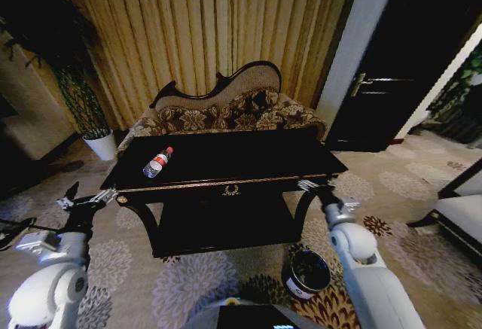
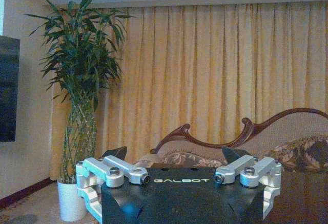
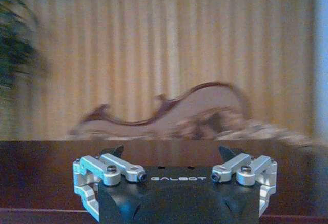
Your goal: Move to the front of the table and place the trash on the table into the trash bin.
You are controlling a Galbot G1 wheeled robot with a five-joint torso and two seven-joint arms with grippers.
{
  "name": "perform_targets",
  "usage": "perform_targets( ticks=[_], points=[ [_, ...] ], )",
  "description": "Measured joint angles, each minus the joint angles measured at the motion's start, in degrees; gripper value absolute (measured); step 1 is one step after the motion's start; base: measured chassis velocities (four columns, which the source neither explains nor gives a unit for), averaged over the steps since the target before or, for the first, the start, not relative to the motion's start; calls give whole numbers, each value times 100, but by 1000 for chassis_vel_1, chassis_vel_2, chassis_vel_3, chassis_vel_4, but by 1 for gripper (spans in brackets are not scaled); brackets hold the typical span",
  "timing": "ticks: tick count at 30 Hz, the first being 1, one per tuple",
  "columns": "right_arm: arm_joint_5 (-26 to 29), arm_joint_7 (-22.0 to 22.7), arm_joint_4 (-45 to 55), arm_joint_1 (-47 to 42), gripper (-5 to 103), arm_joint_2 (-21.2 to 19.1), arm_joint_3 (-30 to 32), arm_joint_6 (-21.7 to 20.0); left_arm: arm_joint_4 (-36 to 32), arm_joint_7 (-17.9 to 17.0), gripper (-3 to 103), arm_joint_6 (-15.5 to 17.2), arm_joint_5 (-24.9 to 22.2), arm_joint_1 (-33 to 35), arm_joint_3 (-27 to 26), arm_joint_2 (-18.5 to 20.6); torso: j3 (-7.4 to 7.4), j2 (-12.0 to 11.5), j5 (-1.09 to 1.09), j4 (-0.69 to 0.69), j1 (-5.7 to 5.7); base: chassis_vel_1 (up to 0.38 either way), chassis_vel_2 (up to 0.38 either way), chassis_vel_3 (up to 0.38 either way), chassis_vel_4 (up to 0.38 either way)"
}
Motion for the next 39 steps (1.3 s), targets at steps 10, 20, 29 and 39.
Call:
perform_targets(
  ticks=[10, 20, 29, 39],
  points=[
    [203, 0, 50, 331, 100, 4, -498, -324, -15, 36, 100, -43, 17, 5, 17, -9, 0, 0, 1, -1, 0, 0, 0, 0, 0],
    [131, 0, 6, 301, 100, 32, -461, -254, -30, 35, 100, -28, 36, -33, 50, -18, 0, 0, 2, -2, -1, -12, 8, 13, -11],
    [41, 0, -2, 230, 100, 75, -447, -165, -41, 34, 100, -18, 44, -21, 45, -27, 0, 0, 1, -1, 0, -100, 108, 109, -102],
    [-81, 0, 24, 197, 100, 81, -409, -167, -67, 34, 100, -19, 43, 4, 37, -36, 1, -1, 2, -1, 2, -98, 93, 100, -95]
  ],
)
